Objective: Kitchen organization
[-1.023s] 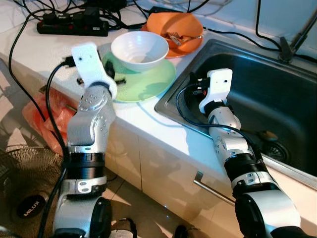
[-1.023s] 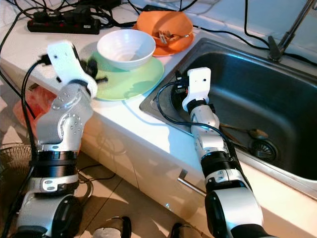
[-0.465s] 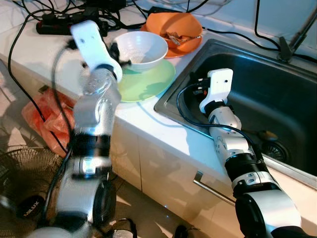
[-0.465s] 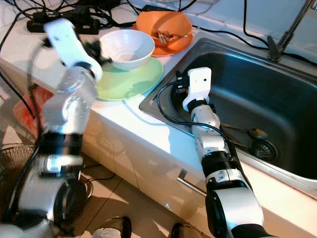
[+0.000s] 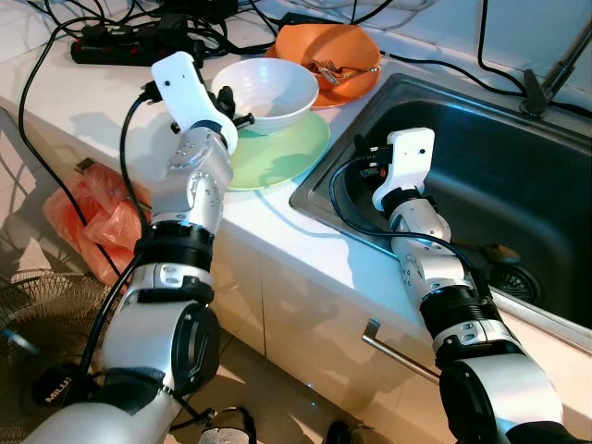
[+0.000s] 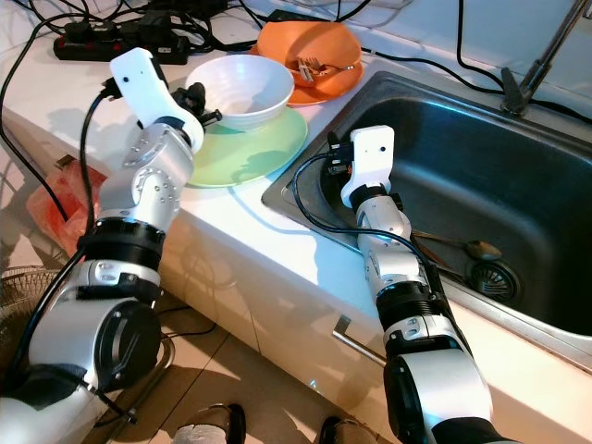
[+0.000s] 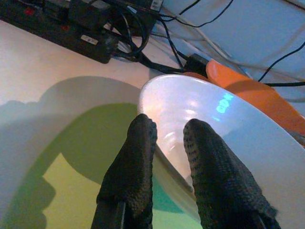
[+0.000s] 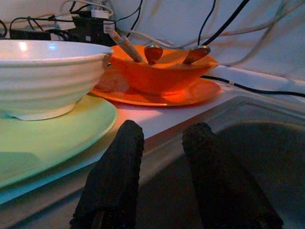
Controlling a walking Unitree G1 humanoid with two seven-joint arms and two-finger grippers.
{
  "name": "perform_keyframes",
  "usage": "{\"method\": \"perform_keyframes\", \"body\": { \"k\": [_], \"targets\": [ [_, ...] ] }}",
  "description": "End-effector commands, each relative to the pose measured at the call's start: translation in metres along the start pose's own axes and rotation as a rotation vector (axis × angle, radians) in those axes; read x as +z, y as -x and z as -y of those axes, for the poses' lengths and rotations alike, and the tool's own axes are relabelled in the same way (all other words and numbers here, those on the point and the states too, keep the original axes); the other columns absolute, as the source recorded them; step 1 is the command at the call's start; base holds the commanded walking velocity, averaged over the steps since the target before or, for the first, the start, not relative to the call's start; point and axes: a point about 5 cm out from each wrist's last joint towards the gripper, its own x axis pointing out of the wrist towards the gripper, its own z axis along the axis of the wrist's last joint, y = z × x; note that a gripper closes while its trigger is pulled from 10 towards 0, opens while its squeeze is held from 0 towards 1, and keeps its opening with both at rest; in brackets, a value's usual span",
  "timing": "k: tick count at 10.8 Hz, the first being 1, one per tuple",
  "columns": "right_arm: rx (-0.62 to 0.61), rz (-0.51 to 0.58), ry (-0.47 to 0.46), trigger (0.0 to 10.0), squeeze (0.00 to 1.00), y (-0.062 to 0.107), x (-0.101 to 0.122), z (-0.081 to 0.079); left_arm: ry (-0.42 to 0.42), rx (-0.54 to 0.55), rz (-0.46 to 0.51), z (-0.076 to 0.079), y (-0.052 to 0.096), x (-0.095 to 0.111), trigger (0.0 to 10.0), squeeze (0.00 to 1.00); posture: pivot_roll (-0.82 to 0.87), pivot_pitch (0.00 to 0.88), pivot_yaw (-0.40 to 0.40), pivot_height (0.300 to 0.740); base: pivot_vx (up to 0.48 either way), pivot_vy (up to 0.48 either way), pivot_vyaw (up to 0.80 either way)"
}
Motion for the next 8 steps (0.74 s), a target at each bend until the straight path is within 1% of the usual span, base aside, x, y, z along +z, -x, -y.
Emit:
{"method": "perform_keyframes", "body": {
  "k": [1,2,3,5,6,8],
  "targets": [
    [-0.008,0.002,-0.007,10.0,0.00,-0.001,0.001,0.003,0.008,-0.017,-0.036,0.005,-0.002,-0.006,10.0,0.00,0.09,0.116,-0.017,0.740,0.000,0.000,0.00],
    [-0.008,0.005,-0.008,10.0,0.00,-0.001,0.002,0.003,0.034,-0.026,-0.038,0.007,-0.003,-0.006,10.0,0.00,0.09,0.116,-0.019,0.740,0.000,0.000,0.00],
    [-0.008,0.006,-0.008,10.0,0.00,-0.001,0.002,0.003,0.040,-0.034,-0.029,0.009,-0.003,-0.003,10.0,0.00,0.09,0.118,-0.019,0.740,0.000,0.000,0.00],
    [-0.009,0.004,-0.008,10.0,0.00,-0.001,0.002,0.003,0.064,-0.050,0.017,0.013,-0.001,0.009,10.0,0.00,0.10,0.119,-0.020,0.740,0.000,0.000,0.00],
    [-0.007,0.003,-0.010,10.0,0.00,-0.001,0.002,0.002,0.067,-0.059,0.038,0.015,0.000,0.015,10.0,0.00,0.10,0.118,-0.019,0.740,0.000,0.000,0.00],
    [-0.006,0.002,-0.010,10.0,0.00,-0.001,0.002,0.002,0.071,-0.060,0.046,0.016,0.001,0.018,10.0,0.00,0.09,0.117,-0.020,0.740,0.000,0.000,0.00]
  ]
}}
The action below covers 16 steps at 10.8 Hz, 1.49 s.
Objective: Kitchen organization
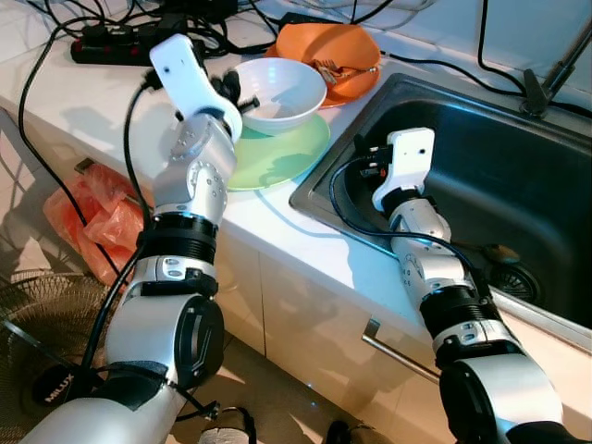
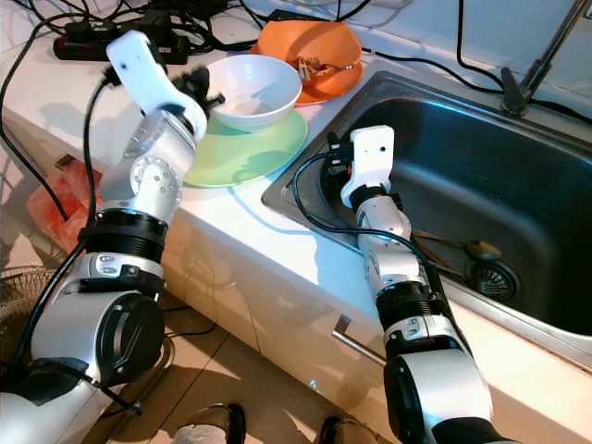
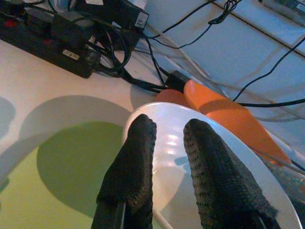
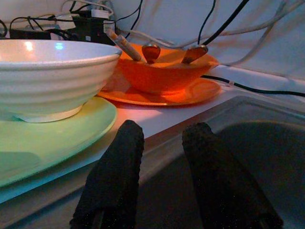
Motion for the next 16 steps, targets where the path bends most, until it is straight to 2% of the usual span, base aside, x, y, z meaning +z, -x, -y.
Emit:
{"method": "perform_keyframes", "body": {
  "k": [1,6,12,13,16],
  "targets": [
    [-0.009,0.003,-0.008,10.0,0.00,-0.001,0.002,0.003,-0.002,0.000,-0.006,0.003,0.001,0.000,10.0,0.00,0.09,0.119,-0.021,0.740,0.000,0.000,0.00],
    [-0.006,0.003,-0.006,10.0,0.00,-0.001,0.002,0.003,-0.052,0.097,-0.043,-0.015,0.004,-0.010,10.0,0.00,0.09,0.118,-0.024,0.740,0.000,0.000,0.00],
    [-0.005,0.002,-0.003,10.0,0.00,-0.001,0.002,0.003,-0.045,0.081,-0.108,-0.015,0.002,-0.025,10.0,0.00,0.09,0.119,-0.024,0.740,0.000,0.000,0.00],
    [-0.003,-0.002,-0.002,10.0,0.00,-0.001,0.001,0.003,0.009,0.068,-0.143,-0.013,0.001,-0.031,10.0,0.00,0.09,0.118,-0.025,0.740,0.000,0.000,0.00],
    [-0.005,-0.001,0.001,10.0,0.00,-0.001,0.002,0.004,0.013,0.073,-0.196,-0.012,-0.001,-0.043,10.0,0.00,0.08,0.120,-0.026,0.740,0.000,0.000,0.00]
  ]
}}
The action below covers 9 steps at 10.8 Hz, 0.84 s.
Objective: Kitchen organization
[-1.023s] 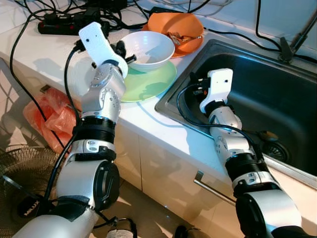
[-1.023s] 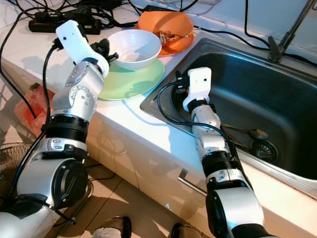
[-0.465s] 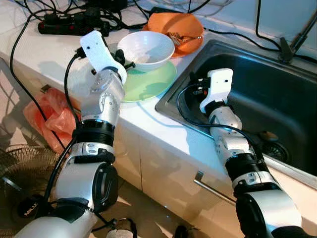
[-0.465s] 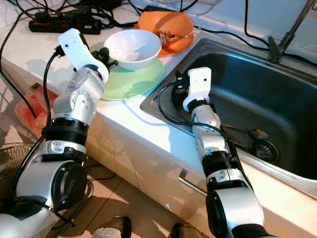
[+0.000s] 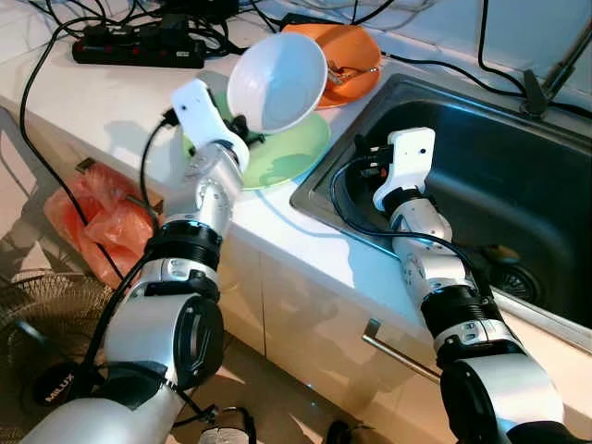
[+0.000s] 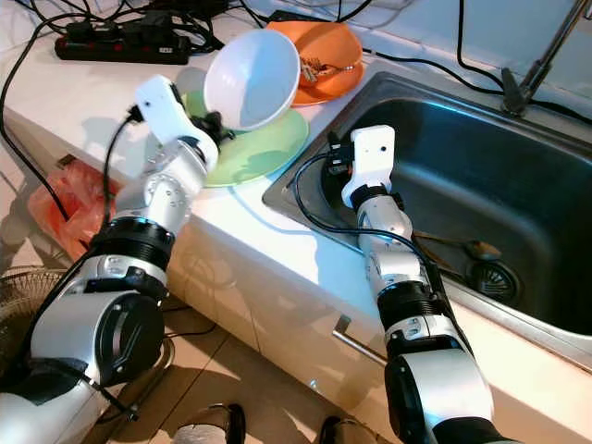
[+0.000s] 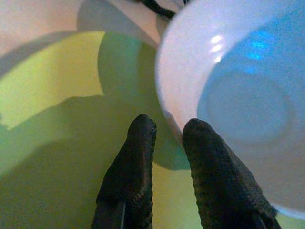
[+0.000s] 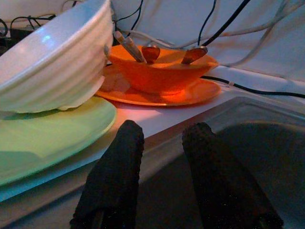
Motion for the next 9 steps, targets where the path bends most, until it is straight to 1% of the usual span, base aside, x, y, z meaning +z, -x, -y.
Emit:
{"method": "perform_keyframes", "body": {
  "k": [1,4,5,6,9],
  "targets": [
    [-0.011,-0.003,0.000,10.0,0.00,-0.0008,0.0013,0.0030,0.009,-0.015,-0.005,0.0063,-0.0014,0.0002,10.0,0.00,0.08,0.121,-0.026,0.740,0.000,0.000,0.00],
    [-0.013,-0.003,-0.001,10.0,0.00,-0.0006,0.0012,0.0026,0.037,-0.008,-0.003,0.0059,-0.0028,-0.0006,10.0,0.00,0.08,0.123,-0.026,0.740,0.000,0.000,0.00],
    [-0.015,-0.003,-0.001,10.0,0.00,-0.0005,0.0011,0.0028,0.044,-0.005,0.006,0.0056,-0.0032,0.0001,9.1,0.00,0.08,0.123,-0.026,0.740,0.000,0.000,0.00],
    [-0.017,-0.004,-0.001,10.0,0.00,-0.0005,0.0010,0.0030,0.053,-0.002,0.014,0.0054,-0.0034,0.0007,0.0,0.00,0.08,0.123,-0.027,0.740,0.000,0.000,0.00],
    [-0.019,-0.004,-0.002,10.0,0.00,-0.0012,0.0013,0.0034,0.060,-0.007,0.027,0.0071,-0.0034,0.0019,0.0,0.00,0.09,0.121,-0.029,0.740,0.000,0.000,0.00]
  ]
}}
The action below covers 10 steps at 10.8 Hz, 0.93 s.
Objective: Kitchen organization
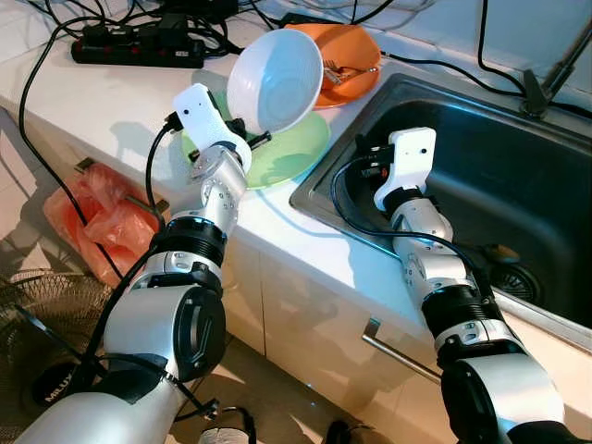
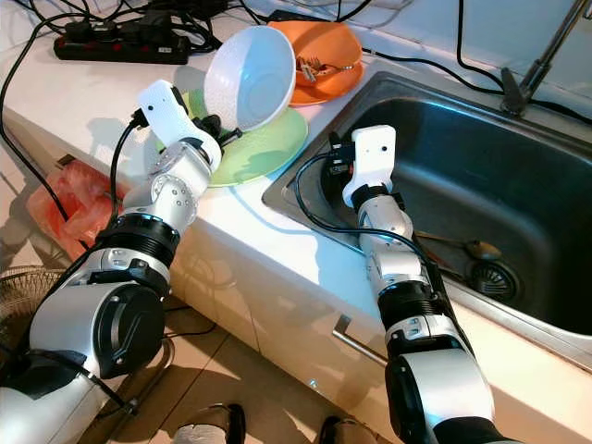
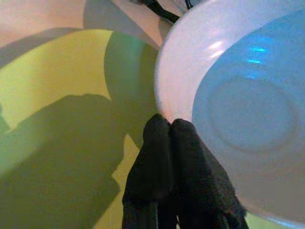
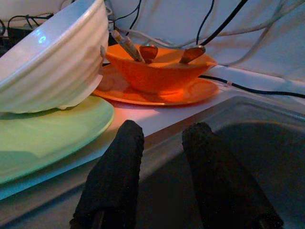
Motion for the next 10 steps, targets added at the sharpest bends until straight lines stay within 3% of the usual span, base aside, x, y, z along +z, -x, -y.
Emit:
{"method": "perform_keyframes", "body": {
  "k": [1,7,8,9,10],
  "targets": [
    [-0.010,-0.001,-0.004,10.0,0.00,-0.001,0.002,0.003,0.011,-0.018,0.004,0.007,-0.001,0.002,0.0,0.00,0.09,0.121,-0.030,0.740,0.000,0.000,0.00],
    [-0.009,-0.002,-0.005,10.0,0.00,-0.002,0.002,0.002,0.044,-0.030,0.052,0.008,0.001,0.011,0.0,0.00,0.09,0.122,-0.031,0.740,0.000,0.000,0.00],
    [-0.008,0.000,-0.007,10.0,0.00,-0.002,0.002,0.002,-0.010,-0.085,0.085,0.014,0.004,0.016,1.5,0.00,0.09,0.121,-0.031,0.740,0.000,0.000,0.00],
    [-0.011,0.001,-0.006,10.0,0.00,-0.002,0.002,0.003,-0.092,-0.155,0.135,0.022,0.009,0.023,10.0,0.00,0.08,0.122,-0.028,0.740,0.000,0.000,0.00],
    [-0.013,0.001,-0.006,10.0,0.00,-0.001,0.002,0.003,-0.143,-0.187,0.181,0.025,0.014,0.029,10.0,0.00,0.09,0.122,-0.026,0.740,0.000,0.000,0.00]
  ]
}}
